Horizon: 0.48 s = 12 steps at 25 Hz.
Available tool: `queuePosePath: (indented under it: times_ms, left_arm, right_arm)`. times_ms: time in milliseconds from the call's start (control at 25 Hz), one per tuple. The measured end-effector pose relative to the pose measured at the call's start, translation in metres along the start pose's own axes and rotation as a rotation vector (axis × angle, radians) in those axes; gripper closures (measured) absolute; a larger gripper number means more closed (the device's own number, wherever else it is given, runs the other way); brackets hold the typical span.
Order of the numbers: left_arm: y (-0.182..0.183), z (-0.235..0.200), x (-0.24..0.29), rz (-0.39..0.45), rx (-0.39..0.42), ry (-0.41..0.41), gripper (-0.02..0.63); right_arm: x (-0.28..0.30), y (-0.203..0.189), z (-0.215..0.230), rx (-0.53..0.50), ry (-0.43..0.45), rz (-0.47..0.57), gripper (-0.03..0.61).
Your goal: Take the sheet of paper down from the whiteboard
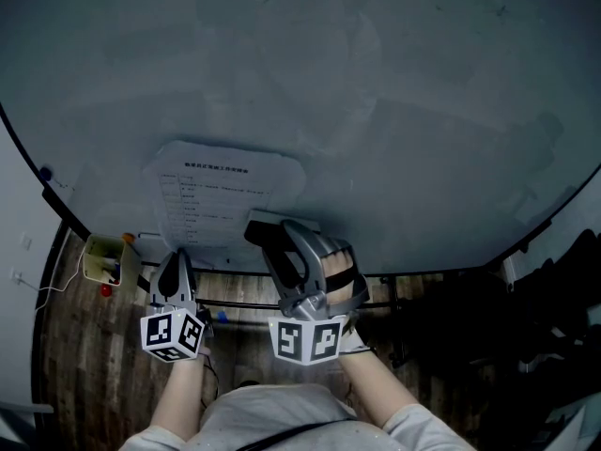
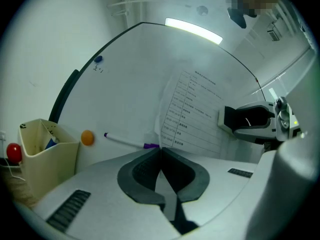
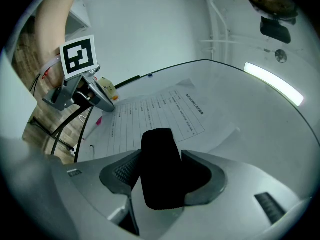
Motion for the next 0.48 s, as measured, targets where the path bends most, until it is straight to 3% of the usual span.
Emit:
queuePosePath:
  times_ms: [480]
  left_arm:
    - [0.0011, -0.0040, -0.0022, 0.003, 0.038, -0.003, 0.598]
  right_arm:
    - [-0.0006, 0.0006, 0.0000, 0.005, -0.006, -0.009, 0.326]
Point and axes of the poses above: the fingertips, and each gripper's own axes: x forward along the fingers, z to its right, y out of its top, the point moved 2 cm from there along -x, backward along the fingers, and after that the axes turned 10 degrees about y, right-handed, at the moved point
